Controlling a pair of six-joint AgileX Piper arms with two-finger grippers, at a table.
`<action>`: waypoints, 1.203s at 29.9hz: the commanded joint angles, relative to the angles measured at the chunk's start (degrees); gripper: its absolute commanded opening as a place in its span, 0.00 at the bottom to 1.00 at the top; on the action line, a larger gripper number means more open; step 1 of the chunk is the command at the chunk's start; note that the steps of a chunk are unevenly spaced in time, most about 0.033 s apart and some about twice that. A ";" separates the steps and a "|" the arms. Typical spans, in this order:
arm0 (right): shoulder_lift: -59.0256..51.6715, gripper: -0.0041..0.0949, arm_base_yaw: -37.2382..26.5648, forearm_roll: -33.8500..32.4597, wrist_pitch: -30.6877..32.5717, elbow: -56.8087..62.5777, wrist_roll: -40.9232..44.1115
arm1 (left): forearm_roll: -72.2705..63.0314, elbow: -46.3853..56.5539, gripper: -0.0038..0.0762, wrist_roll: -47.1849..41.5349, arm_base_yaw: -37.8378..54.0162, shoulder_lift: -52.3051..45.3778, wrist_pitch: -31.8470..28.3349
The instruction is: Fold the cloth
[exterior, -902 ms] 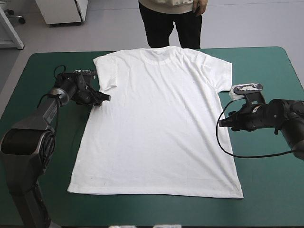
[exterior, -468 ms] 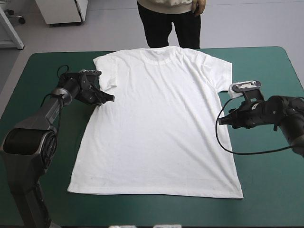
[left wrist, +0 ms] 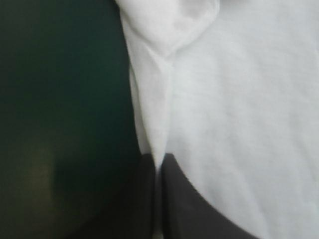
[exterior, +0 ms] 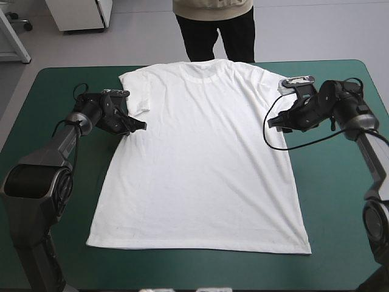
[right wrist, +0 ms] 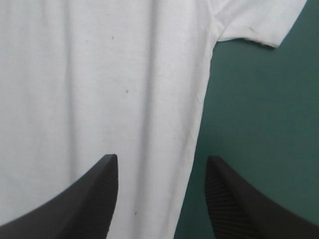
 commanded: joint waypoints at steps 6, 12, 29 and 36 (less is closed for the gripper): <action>9.54 0.60 -0.38 -3.16 0.86 -10.31 0.07 | 0.69 -0.46 0.04 0.07 0.06 -1.39 2.19; 14.20 0.60 -0.38 -5.25 0.61 -12.71 0.88 | 0.69 -0.46 0.04 0.27 0.06 -1.39 1.97; 19.43 0.43 3.42 -7.02 6.01 -12.71 1.92 | 1.05 -0.46 0.04 0.27 0.06 -1.39 1.12; 19.70 0.09 3.82 -7.32 8.48 -12.71 1.24 | 1.05 -0.46 0.04 0.27 0.06 -1.39 1.12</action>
